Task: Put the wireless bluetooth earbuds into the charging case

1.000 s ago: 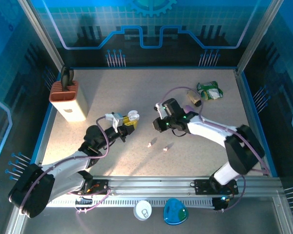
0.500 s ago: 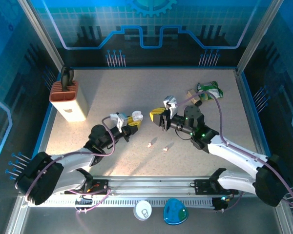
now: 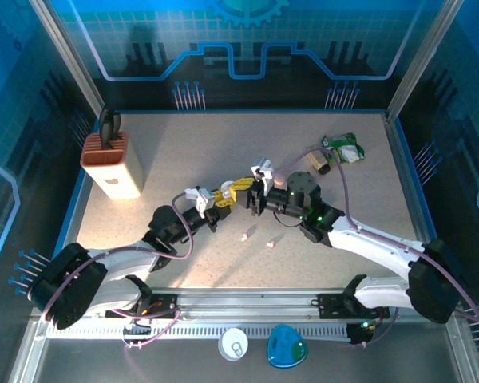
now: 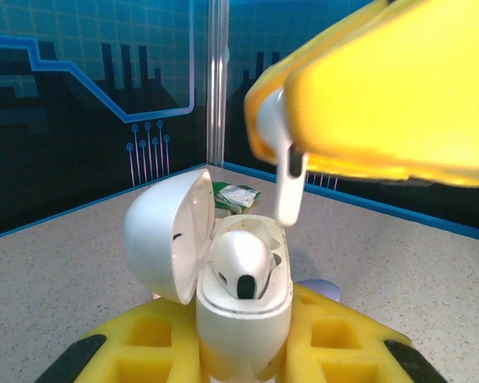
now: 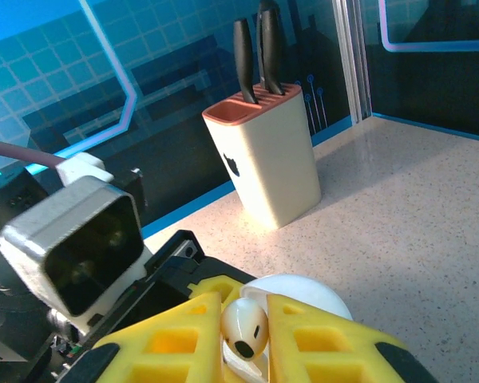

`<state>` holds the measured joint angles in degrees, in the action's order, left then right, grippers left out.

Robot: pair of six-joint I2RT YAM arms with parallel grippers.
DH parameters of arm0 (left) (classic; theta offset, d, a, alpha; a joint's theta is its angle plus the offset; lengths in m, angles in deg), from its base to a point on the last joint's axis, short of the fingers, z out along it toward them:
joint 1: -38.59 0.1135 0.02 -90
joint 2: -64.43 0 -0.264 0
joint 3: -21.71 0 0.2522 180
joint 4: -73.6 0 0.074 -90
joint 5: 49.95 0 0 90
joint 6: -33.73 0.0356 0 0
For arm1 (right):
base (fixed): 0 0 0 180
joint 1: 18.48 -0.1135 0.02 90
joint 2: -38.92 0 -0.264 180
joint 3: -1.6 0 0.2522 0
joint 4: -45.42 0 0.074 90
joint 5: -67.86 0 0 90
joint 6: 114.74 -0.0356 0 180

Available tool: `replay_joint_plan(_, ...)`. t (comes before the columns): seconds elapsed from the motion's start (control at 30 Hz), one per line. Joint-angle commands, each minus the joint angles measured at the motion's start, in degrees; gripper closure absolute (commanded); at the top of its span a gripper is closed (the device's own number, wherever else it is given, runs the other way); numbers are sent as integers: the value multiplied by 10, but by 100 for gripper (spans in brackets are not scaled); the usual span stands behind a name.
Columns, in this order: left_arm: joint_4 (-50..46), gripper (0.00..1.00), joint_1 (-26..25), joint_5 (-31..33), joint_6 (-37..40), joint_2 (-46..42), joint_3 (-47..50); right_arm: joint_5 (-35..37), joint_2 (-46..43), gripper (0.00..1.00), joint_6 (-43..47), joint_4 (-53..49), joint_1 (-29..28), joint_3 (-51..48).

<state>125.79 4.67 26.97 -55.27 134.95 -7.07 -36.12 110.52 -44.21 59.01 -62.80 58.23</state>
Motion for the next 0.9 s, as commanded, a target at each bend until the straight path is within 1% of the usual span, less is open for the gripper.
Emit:
replay_joint_plan(0.0, 29, 100, -4, -6, -6, 0, -21, 5, 9, 81, 7, 38, -6, 18)
replay_joint_plan(0.3, 30, 100, -4, -3, -16, -4, -21, 8, 22, 81, 1, 48, -4, 15)
replay_joint_plan(0.67, 32, 100, -4, 1, -32, -8, -24, 10, 19, 81, -29, 84, 13, -12)
replay_joint_plan(0.87, 42, 100, -4, 3, -40, -5, -25, -3, 22, 81, -49, 103, 24, -27)
